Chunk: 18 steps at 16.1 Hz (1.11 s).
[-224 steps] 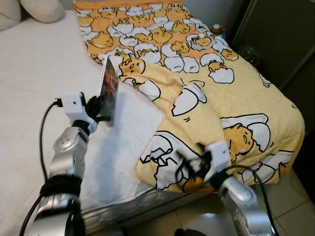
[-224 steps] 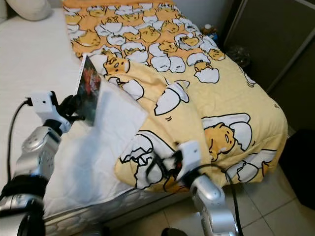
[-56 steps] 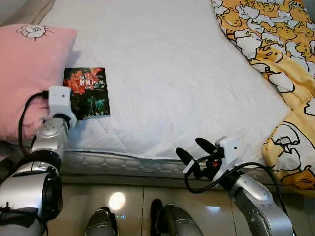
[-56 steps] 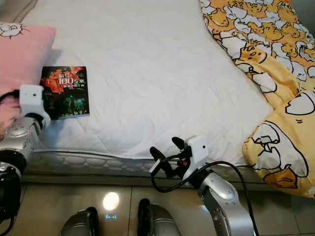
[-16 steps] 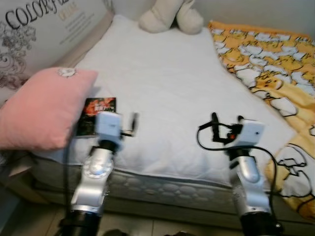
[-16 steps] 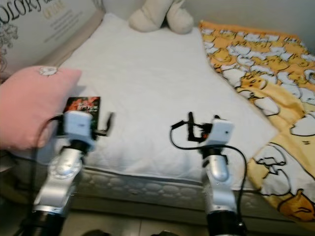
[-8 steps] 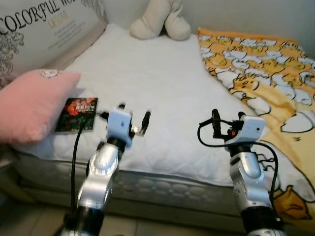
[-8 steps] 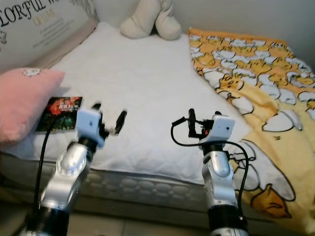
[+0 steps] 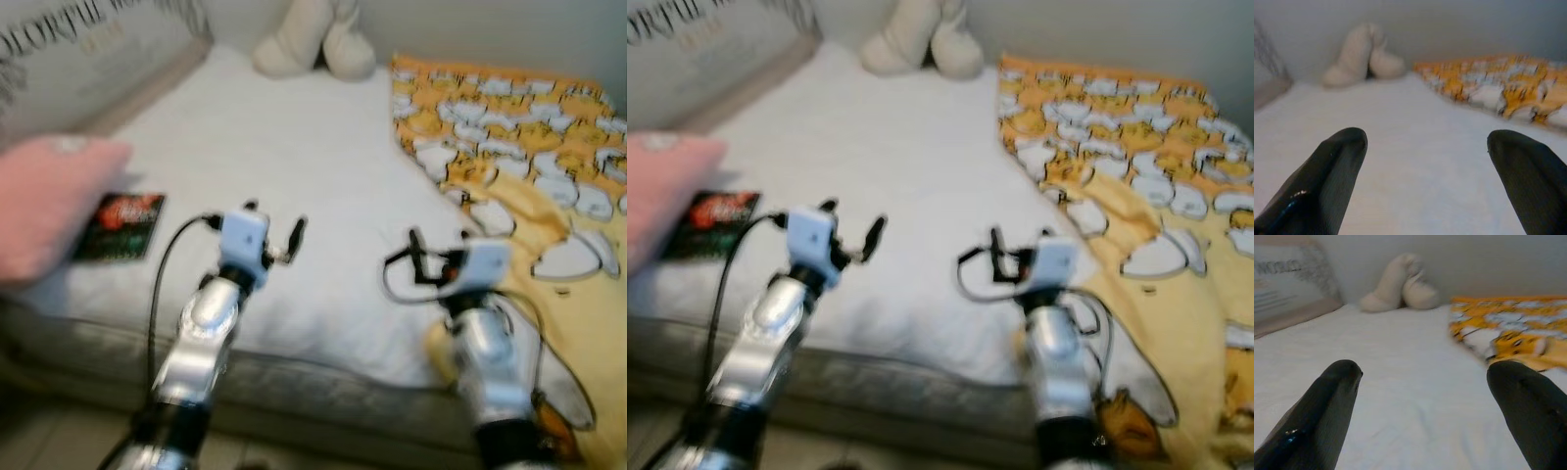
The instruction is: Clean up the room
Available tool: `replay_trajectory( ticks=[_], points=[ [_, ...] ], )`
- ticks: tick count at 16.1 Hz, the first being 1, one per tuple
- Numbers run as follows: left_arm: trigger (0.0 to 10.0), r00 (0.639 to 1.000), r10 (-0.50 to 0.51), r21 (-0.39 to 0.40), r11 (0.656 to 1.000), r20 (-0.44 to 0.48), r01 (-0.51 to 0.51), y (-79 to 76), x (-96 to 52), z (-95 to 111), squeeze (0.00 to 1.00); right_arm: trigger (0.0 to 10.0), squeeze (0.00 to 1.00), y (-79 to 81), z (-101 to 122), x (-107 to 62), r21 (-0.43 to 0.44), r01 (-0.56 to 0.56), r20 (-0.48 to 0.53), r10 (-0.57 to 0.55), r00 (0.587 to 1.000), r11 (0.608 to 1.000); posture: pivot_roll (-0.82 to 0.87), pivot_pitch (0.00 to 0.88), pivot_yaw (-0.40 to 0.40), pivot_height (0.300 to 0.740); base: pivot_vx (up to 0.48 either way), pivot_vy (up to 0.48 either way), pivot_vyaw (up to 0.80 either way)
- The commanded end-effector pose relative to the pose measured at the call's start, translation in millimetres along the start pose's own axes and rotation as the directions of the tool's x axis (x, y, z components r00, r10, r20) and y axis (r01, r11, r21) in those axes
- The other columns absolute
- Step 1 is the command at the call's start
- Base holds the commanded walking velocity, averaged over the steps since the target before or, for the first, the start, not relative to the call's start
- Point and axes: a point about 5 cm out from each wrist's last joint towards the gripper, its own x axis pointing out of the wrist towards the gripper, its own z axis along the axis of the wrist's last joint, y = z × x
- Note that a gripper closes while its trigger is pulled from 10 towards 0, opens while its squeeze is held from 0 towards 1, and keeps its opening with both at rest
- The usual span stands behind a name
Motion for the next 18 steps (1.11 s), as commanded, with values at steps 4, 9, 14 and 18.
replay_trajectory(
  ticks=[4,9,14,18],
  points=[
    [10.0,1.000,0.017,-0.022,1.000,0.018,-0.016,-0.4,1.7,5.8,0.00,10.0,0.00,-12.5,-4.3,-6.2,0.033,0.018,-0.047,-0.016,0.999,0.999,0.04,0.000,-0.022,0.740,0.185,-0.151,0.00],
    [10.0,0.953,-0.303,0.076,0.950,-0.013,0.303,-3.9,-34.3,4.6,0.00,10.0,0.00,-21.5,-28.9,-44.4,0.045,-0.013,-0.178,0.021,0.984,0.999,0.06,0.010,-0.029,0.740,0.000,0.000,0.00],
    [10.0,0.783,-0.616,-0.014,0.787,-0.082,0.617,-15.4,-58.4,17.2,0.00,10.0,0.00,-15.2,-53.1,-67.7,0.082,-0.014,-0.286,0.037,0.958,0.997,0.08,0.052,0.009,0.740,0.000,0.000,0.00],
    [10.0,0.876,-0.470,0.031,0.879,-0.107,0.475,-3.6,-39.7,11.8,0.00,10.0,0.00,-21.5,-51.6,-65.1,0.061,0.011,-0.287,0.007,0.958,0.998,0.06,0.053,0.006,0.740,0.000,0.000,0.00]
  ],
)
